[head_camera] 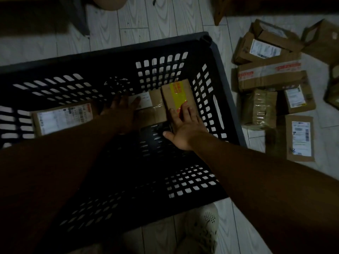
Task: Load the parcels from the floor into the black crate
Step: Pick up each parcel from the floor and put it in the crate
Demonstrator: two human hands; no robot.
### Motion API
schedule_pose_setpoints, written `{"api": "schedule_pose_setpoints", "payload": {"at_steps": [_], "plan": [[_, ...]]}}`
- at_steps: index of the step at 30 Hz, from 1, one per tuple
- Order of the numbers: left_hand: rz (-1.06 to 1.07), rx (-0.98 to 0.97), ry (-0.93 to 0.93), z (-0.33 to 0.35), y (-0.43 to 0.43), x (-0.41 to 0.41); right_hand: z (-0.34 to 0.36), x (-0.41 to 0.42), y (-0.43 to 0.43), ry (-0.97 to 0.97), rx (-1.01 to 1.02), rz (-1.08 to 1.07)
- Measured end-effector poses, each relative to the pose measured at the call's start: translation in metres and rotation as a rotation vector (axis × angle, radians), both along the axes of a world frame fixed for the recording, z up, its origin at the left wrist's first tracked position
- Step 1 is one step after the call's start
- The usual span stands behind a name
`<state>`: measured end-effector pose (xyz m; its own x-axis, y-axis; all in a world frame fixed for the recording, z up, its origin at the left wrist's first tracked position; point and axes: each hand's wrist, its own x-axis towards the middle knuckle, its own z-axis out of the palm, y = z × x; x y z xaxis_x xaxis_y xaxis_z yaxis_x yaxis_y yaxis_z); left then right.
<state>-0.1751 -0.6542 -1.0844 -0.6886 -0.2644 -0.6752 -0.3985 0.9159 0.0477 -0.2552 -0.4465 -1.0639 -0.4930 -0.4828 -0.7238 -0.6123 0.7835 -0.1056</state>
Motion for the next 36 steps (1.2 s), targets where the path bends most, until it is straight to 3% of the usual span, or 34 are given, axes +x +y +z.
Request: {"api": "schedule_pose_setpoints", "payload": {"at_steps": [6, 14, 18, 26, 36], "plan": [[0.113, 0.052, 0.025, 0.129, 0.013, 0.026, 0.127, 0.013, 0.025, -0.087, -0.055, -0.017], [0.273, 0.082, 0.029, 0.353, 0.044, 0.098, 0.362, 0.022, 0.073, -0.021, -0.143, -0.050], [0.375, 0.077, 0.120, 0.445, 0.074, 0.126, 0.454, 0.038, 0.099, 0.001, -0.171, -0.022], [0.275, 0.042, 0.322, 0.594, 0.148, 0.129, 0.582, 0.078, 0.204, 0.259, -0.192, -0.087], [0.009, 0.114, 0.417, 0.729, 0.300, 0.082, 0.703, 0.077, 0.398, 0.443, -0.165, -0.417]]}}
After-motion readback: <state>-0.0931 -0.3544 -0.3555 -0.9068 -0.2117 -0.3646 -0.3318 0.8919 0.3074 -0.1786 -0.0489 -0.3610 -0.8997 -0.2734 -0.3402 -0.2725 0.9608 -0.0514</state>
